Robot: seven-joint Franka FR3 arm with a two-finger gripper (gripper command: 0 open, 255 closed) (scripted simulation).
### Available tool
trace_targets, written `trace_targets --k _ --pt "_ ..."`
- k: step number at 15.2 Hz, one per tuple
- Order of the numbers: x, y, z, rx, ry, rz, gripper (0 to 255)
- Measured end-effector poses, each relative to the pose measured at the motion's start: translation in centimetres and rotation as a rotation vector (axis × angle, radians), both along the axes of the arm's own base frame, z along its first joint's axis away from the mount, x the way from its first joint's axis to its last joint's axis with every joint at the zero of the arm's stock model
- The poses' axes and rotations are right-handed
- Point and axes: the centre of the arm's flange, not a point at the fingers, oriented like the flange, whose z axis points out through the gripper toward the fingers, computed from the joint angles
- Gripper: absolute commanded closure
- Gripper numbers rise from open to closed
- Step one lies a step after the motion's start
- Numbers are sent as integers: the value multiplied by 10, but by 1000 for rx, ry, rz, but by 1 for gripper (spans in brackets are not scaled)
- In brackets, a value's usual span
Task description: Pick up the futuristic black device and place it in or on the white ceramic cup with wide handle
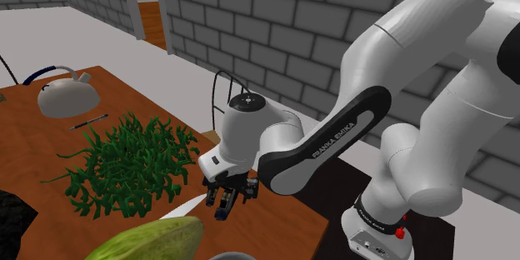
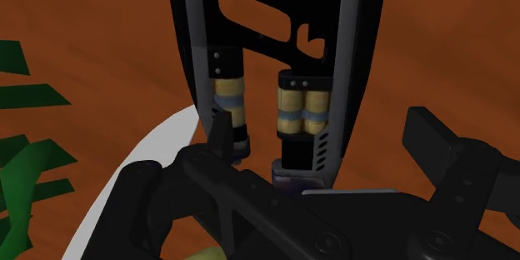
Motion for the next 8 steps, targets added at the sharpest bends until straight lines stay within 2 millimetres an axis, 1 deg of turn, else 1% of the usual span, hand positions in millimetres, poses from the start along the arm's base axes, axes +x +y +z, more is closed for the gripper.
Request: trace_targets --k 4,5,8 --pt "0 0 -1 0 0 0 0" --pt "0 0 -1 0 0 0 255" --pt "0 0 -1 1 -1 0 255"
